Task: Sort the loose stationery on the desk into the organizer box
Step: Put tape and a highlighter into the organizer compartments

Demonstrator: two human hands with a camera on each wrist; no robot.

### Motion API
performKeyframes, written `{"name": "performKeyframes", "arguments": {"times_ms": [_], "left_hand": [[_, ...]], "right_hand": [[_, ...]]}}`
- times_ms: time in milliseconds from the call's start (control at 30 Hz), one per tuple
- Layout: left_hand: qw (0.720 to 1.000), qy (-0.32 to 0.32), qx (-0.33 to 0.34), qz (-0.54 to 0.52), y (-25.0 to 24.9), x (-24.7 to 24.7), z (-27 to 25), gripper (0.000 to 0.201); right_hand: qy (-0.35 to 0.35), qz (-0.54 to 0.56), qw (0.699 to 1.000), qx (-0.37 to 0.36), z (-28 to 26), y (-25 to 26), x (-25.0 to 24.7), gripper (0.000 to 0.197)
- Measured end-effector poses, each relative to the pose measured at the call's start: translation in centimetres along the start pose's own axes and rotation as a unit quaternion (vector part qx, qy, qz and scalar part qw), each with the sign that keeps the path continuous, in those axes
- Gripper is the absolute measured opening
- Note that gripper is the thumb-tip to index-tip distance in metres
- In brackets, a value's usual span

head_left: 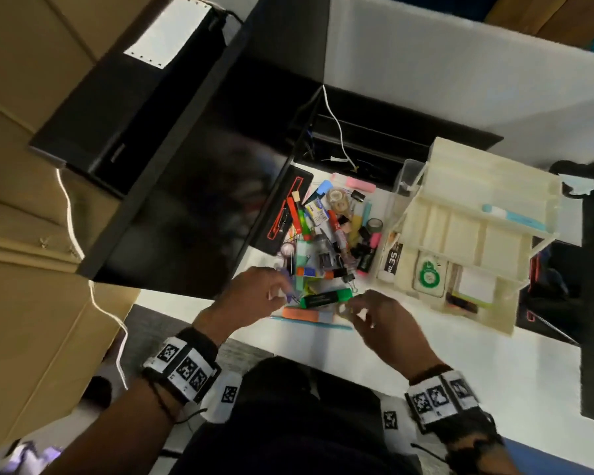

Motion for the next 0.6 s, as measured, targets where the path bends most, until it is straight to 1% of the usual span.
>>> {"name": "performKeyframes", "arguments": {"times_ms": [33, 100, 167, 233, 433, 500, 600], "left_hand": [[1.0, 0.023, 0.004, 0.018, -0.2, 0.6, -0.4, 0.016], [0.996, 0.064, 0.005, 0.064, -0.2, 2.3, -1.2, 0.026], [0.989, 0.103, -0.009, 0.101, 0.4, 3.7, -1.5, 0.036], [0.984, 0.126, -0.021, 0.126, 1.1, 4.2, -1.1, 0.041], [0.972, 0.13, -0.025, 0.195, 1.6, 4.6, -0.2, 0.026], [0.967, 0.13, -0.024, 0.219, 1.5, 4.8, -0.1, 0.022], [0.959, 0.137, -0.015, 0.248, 1.5, 5.1, 0.1, 0.018]], "right_hand": [[0.034, -0.044, 0.998, -0.011, 0.3, 0.9, 2.3, 0.018], [0.077, -0.115, 0.99, -0.017, 1.1, 1.7, 6.0, 0.031], [0.085, -0.166, 0.982, -0.019, 1.9, 2.1, 8.3, 0.039], [0.083, -0.193, 0.978, -0.011, 2.3, 2.0, 9.7, 0.042], [0.048, -0.181, 0.981, 0.042, 2.3, 1.8, 9.5, 0.022], [0.041, -0.173, 0.983, 0.049, 2.3, 1.7, 9.5, 0.02], [0.039, -0.175, 0.983, 0.031, 2.2, 1.9, 9.5, 0.021]]}}
Point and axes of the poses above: each hand's wrist, its own z-axis towards the middle knuckle, its own x-axis out of the palm, y = z × x, the point moved 5 cm from there along z, towards the middle knuckle, and after that the axes turned 15 degrees about x, right-handed, at the moved point
